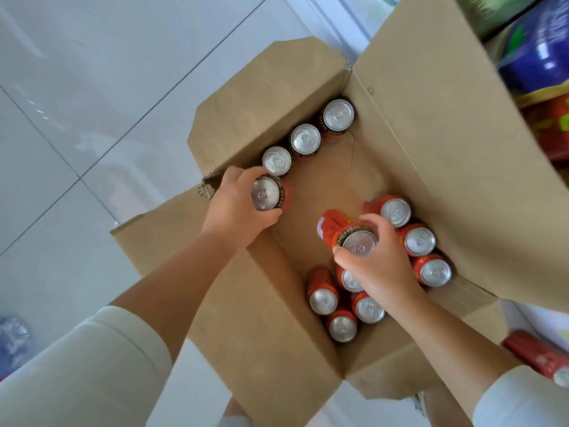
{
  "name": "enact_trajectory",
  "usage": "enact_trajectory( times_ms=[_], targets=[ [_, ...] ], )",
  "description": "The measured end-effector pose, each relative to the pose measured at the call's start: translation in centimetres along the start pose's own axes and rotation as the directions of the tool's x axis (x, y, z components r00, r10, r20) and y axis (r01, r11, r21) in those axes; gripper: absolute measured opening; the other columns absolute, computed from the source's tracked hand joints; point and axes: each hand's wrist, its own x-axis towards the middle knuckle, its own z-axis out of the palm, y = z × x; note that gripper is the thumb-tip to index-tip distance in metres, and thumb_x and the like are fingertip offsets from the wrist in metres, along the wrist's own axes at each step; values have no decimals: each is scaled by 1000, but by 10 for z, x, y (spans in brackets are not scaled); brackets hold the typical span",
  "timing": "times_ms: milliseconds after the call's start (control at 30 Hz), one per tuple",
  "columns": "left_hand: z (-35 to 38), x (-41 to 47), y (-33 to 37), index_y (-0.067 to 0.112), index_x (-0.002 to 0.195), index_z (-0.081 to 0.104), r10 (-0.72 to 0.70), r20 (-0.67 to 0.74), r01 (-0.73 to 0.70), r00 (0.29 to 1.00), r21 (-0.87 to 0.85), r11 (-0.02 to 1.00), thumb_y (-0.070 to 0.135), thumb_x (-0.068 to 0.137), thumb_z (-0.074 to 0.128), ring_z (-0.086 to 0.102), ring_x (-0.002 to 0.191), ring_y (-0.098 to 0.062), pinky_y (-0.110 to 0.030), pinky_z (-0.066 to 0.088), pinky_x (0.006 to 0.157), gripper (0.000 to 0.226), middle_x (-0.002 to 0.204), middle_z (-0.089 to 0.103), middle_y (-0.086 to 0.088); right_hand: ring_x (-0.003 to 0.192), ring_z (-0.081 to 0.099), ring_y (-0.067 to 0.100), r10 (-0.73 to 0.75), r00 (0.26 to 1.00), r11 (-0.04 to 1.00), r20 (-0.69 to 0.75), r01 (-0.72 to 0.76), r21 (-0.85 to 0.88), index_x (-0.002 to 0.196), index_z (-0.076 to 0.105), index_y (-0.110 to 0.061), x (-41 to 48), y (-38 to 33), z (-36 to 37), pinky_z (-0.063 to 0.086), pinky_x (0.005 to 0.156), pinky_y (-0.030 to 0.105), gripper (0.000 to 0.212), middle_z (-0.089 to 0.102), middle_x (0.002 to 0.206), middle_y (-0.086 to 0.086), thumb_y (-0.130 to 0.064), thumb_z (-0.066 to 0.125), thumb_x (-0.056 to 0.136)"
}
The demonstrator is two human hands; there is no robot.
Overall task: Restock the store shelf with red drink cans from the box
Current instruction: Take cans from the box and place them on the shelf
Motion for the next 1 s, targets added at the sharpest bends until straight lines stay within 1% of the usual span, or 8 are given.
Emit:
enact_trajectory(
  times_ms=[100, 233, 333, 500, 600, 700, 767, 1000],
  targets=[
    [-33, -42, 36, 21, 131, 54, 37, -42, -44, 998, -200, 979, 17, 70, 85, 51, 102, -6, -5, 38, 86, 69, 118, 42, 6, 82, 52, -19, -26, 998, 1000, -50, 26, 13, 114, 45, -32, -42, -33, -30, 37, 67, 1, 57, 54, 98, -21, -21, 79, 70],
    [-102, -106, 101, 20, 126, 57, 122, -113, -148, 986, -255, 956, 16, 67, 84, 54, 99, -4, -1, 39, 85, 65, 112, 41, 10, 72, 53, -18, -66, 996, 998, -57, 67, 17, 116, 48, -28, -123, -98, -89, 38, 55, 1, 55, 58, 96, -14, -13, 76, 71],
    [-170, -156, 158, 20, 126, 59, 187, -146, -221, 971, -275, 936, 35, 63, 80, 55, 101, -4, 1, 36, 84, 68, 112, 45, 10, 68, 54, -17, -142, 987, 989, -77, 144, 21, 113, 49, -27, -193, -152, -138, 39, 54, 2, 56, 59, 93, -14, -7, 76, 68],
    [-276, -228, 239, 20, 127, 59, 331, -206, -378, 921, -263, 888, 50, 57, 66, 54, 114, -13, -26, 47, 97, 77, 109, 53, 18, 78, 57, -13, -280, 948, 956, -150, 290, 49, 110, 51, -34, -307, -238, -208, 40, 66, 4, 55, 61, 95, -17, -24, 76, 62],
    [-336, -269, 286, 23, 129, 57, 426, -212, -466, 879, -196, 863, 41, 60, 80, 53, 111, -15, -9, 39, 94, 75, 102, 51, 25, 70, 57, -13, -347, 906, 921, -241, 378, 95, 108, 52, -32, -382, -287, -247, 41, 61, 5, 48, 62, 92, -13, -24, 73, 65],
    [-392, -310, 335, 26, 129, 56, 583, -230, -618, 779, -125, 776, 53, 61, 75, 54, 107, -17, -31, 48, 95, 76, 108, 61, 10, 72, 59, 0, -365, 855, 897, -368, 430, 108, 103, 52, -38, -457, -318, -285, 43, 64, 19, 44, 64, 94, -12, -33, 70, 64],
    [-426, -340, 370, 29, 125, 56, 685, -240, -721, 688, -122, 682, 55, 61, 71, 57, 103, -17, -39, 52, 89, 71, 107, 62, 7, 77, 59, -6, -388, 806, 872, -447, 478, 104, 104, 53, -35, -502, -329, -311, 43, 65, 12, 42, 64, 95, -13, -34, 70, 65],
    [-491, -427, 485, 47, 120, 54, 884, -207, -898, 418, 53, 437, 70, 55, 61, 63, 98, -13, -32, 53, 83, 70, 102, 65, 8, 80, 56, -15, -387, 597, 809, -703, 585, 52, 107, 55, -35, -622, -347, -397, 42, 64, 12, 34, 59, 96, -22, -29, 70, 77]
  ],
)
